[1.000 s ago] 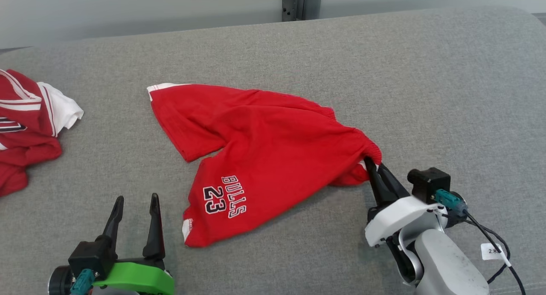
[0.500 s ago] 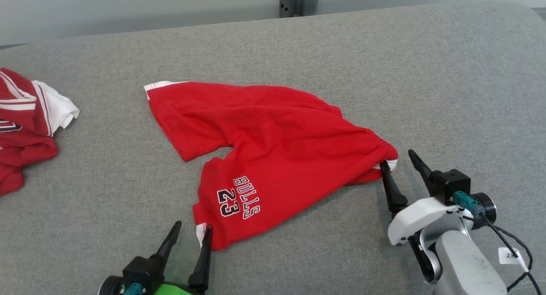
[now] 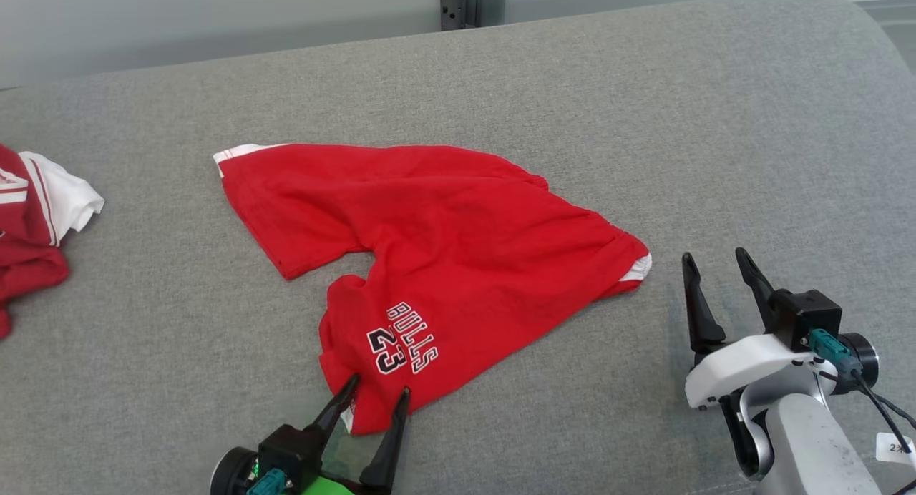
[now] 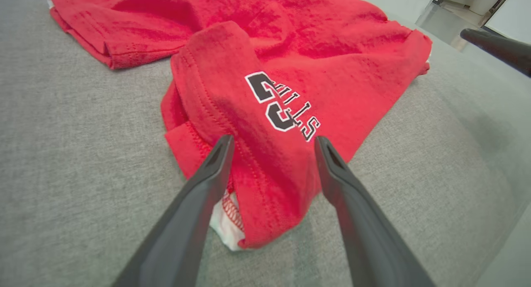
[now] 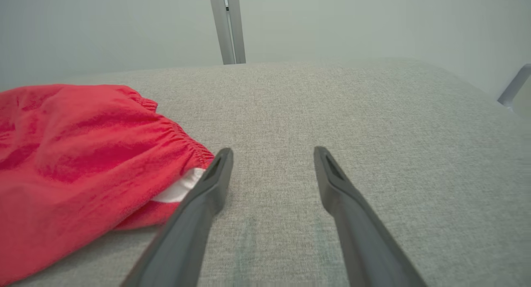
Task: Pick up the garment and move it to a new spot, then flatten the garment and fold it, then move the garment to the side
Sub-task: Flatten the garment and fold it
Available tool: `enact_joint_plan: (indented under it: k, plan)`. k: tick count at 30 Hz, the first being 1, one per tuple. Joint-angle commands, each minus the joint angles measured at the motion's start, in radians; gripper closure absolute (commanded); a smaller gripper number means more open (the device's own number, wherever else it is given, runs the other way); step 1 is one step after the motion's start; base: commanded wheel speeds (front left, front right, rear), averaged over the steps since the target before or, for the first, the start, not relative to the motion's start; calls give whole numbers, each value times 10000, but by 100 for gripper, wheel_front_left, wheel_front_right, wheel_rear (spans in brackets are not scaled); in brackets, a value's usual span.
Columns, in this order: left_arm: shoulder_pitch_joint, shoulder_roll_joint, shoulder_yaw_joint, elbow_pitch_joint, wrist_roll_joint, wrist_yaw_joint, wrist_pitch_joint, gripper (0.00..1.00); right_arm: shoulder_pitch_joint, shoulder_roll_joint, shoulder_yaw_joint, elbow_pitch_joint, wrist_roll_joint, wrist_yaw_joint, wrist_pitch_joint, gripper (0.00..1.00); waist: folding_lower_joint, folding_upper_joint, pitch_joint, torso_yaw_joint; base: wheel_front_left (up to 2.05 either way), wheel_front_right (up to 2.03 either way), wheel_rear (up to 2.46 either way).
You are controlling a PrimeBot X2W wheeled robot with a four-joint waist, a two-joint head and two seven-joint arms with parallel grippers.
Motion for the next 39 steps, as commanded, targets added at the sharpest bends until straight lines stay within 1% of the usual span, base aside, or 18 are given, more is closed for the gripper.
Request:
enact_joint_plan:
  k: [1, 4, 5, 6, 7, 8, 9, 11, 13, 17, 22, 29, 32, 36, 38, 39]
  plan:
    - [-237, 153, -85, 106, -60, -23, 3, 0, 81, -5, -40, -73, -106, 1, -34, 0, 0, -1, 16, -113, 0, 0, 0]
    - [-365, 143, -200, 342, -161, -23, 5, 0, 72, 17, -81, -141, -115, 1, -34, 0, 0, -1, 45, -243, 0, 0, 0]
    - [-414, 132, -202, 433, -195, -23, 5, 10, 59, 25, -98, -173, -120, 1, -34, 0, 0, -1, 50, -282, 0, 0, 0]
    - [-469, 147, -178, 498, -191, -5, 4, 32, 50, 34, -108, -197, -129, 1, -34, 0, 0, -1, 59, -311, 0, 0, 0]
    - [-520, 151, -143, 548, -182, 36, 3, 65, 46, 45, -109, -216, -133, 1, -34, 0, 0, -1, 64, -336, 0, 0, 0]
    - [-571, 139, -61, 569, -197, 86, 1, 90, 48, 54, -113, -239, -135, 1, -34, 0, 0, -1, 68, -357, 0, 0, 0]
    - [-610, 145, -7, 529, -162, 135, 0, 100, 49, 57, -124, -263, -130, 1, -34, 0, 0, -1, 77, -375, 0, 0, 0]
    - [-640, 179, 105, 393, -65, 168, -2, 100, 66, 58, -166, -313, -116, 1, -34, 0, 0, -1, 88, -394, 0, 0, 0]
    - [-667, 199, 285, 47, 61, 251, -3, 100, 92, 69, -200, -362, -121, 1, -34, 0, 0, -1, 106, -399, 0, 0, 0]
    - [-663, 233, 631, -650, 237, 283, -5, 100, 106, 83, -248, -426, -157, 1, -34, 0, 0, -1, 141, -401, 0, 0, 0]
    - [-1040, 513, 900, -883, 435, 254, -5, 100, -21, 89, -193, -474, -133, 1, -34, 0, 0, -1, 215, -493, 0, 0, 0]
    - [-2171, 980, 1379, 58, 349, 233, -5, 100, -227, 92, 69, -516, 70, 1, -34, 0, 0, -1, 447, -833, 0, 0, 0]
    - [-2663, 1119, 1456, 635, 323, 205, -5, 100, -298, 93, 142, -537, 131, 1, -34, 0, 0, -1, 571, -988, 0, 0, 0]
    - [-3142, 1163, 1522, 1429, 265, 202, -2, 100, -348, 93, 237, -596, 178, 1, -34, 0, 0, -1, 644, -1136, 0, 0, 0]
    - [-3315, 1135, 1564, 1634, 325, 272, -3, 52, -329, 93, 286, -636, 189, 1, -34, 0, 0, -1, 636, -1166, 0, 0, 0]
    - [-3357, 1083, 1610, 1677, 306, 293, -3, 0, -318, 95, 314, -668, 191, 1, -34, 0, 0, -1, 625, -1168, 0, 0, 0]
